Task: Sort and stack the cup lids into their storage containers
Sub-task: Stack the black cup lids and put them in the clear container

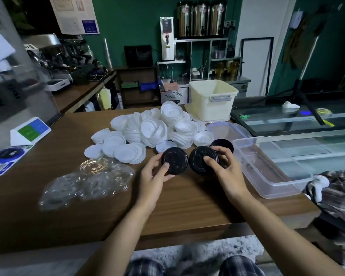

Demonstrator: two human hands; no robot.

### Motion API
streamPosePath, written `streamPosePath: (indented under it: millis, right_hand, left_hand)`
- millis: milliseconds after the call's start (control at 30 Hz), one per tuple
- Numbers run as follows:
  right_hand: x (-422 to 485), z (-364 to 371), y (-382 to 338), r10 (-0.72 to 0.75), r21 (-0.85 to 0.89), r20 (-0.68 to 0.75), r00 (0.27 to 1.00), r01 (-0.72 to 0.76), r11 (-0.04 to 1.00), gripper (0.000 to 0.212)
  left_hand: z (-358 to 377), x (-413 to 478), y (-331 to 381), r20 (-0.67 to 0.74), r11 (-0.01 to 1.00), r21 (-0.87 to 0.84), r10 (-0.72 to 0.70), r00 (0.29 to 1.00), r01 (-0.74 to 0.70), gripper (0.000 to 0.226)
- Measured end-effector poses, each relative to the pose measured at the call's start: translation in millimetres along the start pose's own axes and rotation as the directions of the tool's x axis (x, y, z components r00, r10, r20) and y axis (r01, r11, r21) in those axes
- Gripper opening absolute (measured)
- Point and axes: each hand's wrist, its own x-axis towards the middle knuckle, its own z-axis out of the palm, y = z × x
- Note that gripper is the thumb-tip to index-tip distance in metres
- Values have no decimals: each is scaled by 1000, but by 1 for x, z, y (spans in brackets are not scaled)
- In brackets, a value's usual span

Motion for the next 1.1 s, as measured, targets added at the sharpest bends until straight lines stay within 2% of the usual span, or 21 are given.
streamPosePath:
  millis: [133, 233, 333, 467, 567, 700, 867, 1000, 1100]
  right_hand:
    - [-4, 6, 6, -7, -1, 25, 1000, 7, 1000, 32]
    - [-9, 9, 9, -63, 0, 83, 995, 63, 998, 31]
    - [-10, 9, 7, -94, 0, 129, 987, 95, 995, 31]
    - [-11, 9, 8, -88, -42, 158, 984, 95, 995, 29]
    - [-14, 10, 7, -105, -104, 205, 973, 128, 986, 28]
    - [-15, 12, 6, -136, -163, 261, 956, 182, 970, 26]
    - [-14, 11, 8, -154, -166, 266, 952, 202, 965, 27]
    - [-14, 11, 9, -156, -156, 248, 956, 198, 968, 30]
    - [-14, 11, 9, -155, -142, 248, 956, 194, 971, 28]
  left_hand:
    - [0, 1, -1, 10, 998, -61, -25, 1000, 26, 34]
    - [4, -2, -2, 53, 1000, -30, 12, 999, -10, 40]
    - [5, -4, -1, 20, 998, 12, 59, 998, -59, 37]
    - [3, -3, -7, 38, 967, 150, 204, 978, -208, 21]
    - [7, -8, -5, 113, 882, 323, 325, 939, -344, 23]
    - [10, -10, 0, 160, 798, 403, 420, 893, -448, 27]
    - [12, -15, 4, 283, 877, 358, 226, 932, -321, 46]
    - [10, -14, 1, 185, 948, 244, 162, 969, -205, 57]
    - [14, -17, 0, 98, 973, 111, 192, 977, -202, 44]
